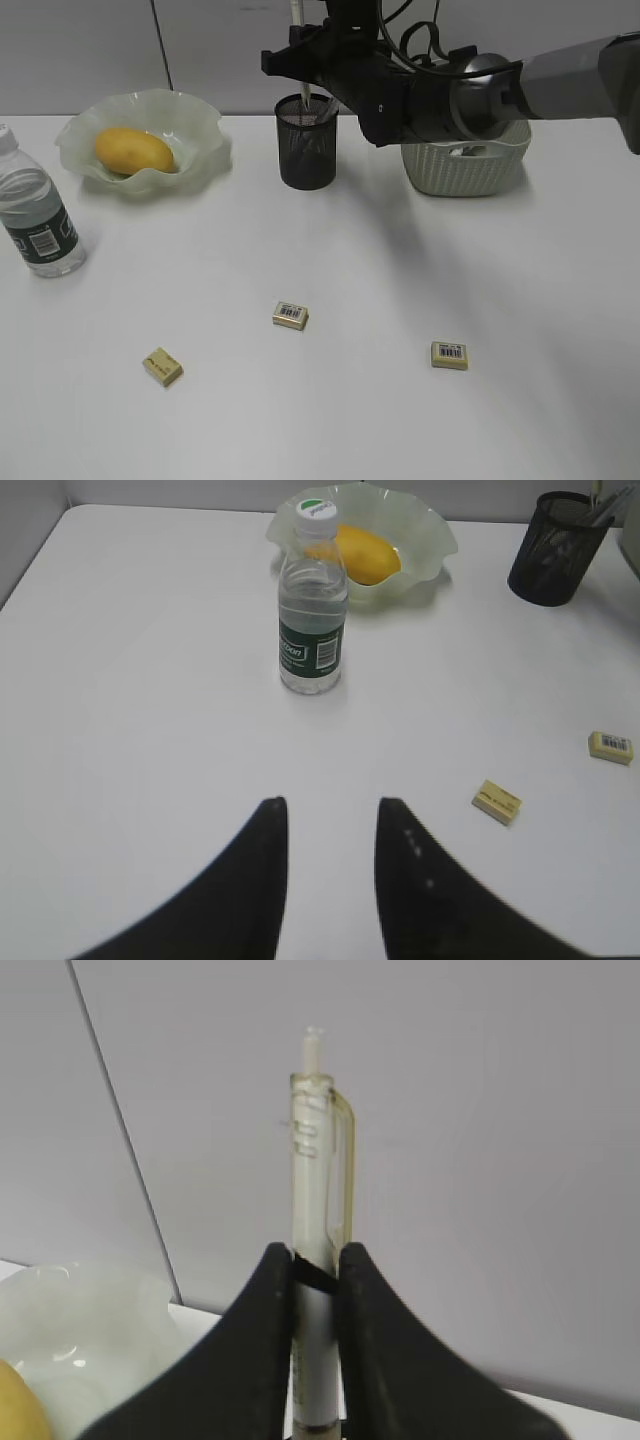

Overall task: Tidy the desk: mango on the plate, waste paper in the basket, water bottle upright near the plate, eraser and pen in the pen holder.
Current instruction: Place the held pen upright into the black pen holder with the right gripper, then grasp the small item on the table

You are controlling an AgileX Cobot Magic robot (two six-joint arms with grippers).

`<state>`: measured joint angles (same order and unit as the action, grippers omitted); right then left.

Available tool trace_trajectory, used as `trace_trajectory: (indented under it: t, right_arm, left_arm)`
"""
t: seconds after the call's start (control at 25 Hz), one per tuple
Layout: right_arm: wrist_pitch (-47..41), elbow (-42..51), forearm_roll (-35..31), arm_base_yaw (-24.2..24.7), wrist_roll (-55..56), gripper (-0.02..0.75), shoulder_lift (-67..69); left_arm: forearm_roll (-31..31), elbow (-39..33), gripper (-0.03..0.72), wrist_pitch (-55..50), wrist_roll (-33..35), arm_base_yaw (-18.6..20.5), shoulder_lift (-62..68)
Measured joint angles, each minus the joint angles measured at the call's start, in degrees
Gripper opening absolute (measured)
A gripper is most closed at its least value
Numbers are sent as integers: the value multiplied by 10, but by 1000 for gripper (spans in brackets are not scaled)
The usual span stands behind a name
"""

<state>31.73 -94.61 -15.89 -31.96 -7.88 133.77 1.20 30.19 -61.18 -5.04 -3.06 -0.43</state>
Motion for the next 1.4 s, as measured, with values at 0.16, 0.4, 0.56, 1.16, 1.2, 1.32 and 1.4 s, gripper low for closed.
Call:
trace_trajectory:
  t: [0.16, 0.4, 0.56, 1.16, 1.2, 1.32, 1.4]
  right_arm:
    - [-11, 0, 1, 0, 1, 120, 0]
    - [-12, 0, 2, 0, 1, 185, 9]
    - [-22, 0, 6, 0, 1, 286, 12]
    - [-378, -2, 78, 0, 1, 375, -119]
    - [-428, -2, 89, 0, 1, 375, -131]
    - [-570, -2, 115, 0, 1, 375, -169]
    - [-655, -3, 131, 0, 1, 375, -192]
  left_arm:
    - [0, 0, 233, 0, 0, 0, 0]
    - [0, 0, 233, 0, 0, 0, 0]
    - [0, 0, 233, 0, 0, 0, 0]
    - [0, 0, 233, 0, 0, 0, 0]
    - [0, 0, 233, 0, 0, 0, 0]
    - [0, 0, 233, 0, 0, 0, 0]
    - [0, 0, 233, 0, 0, 0, 0]
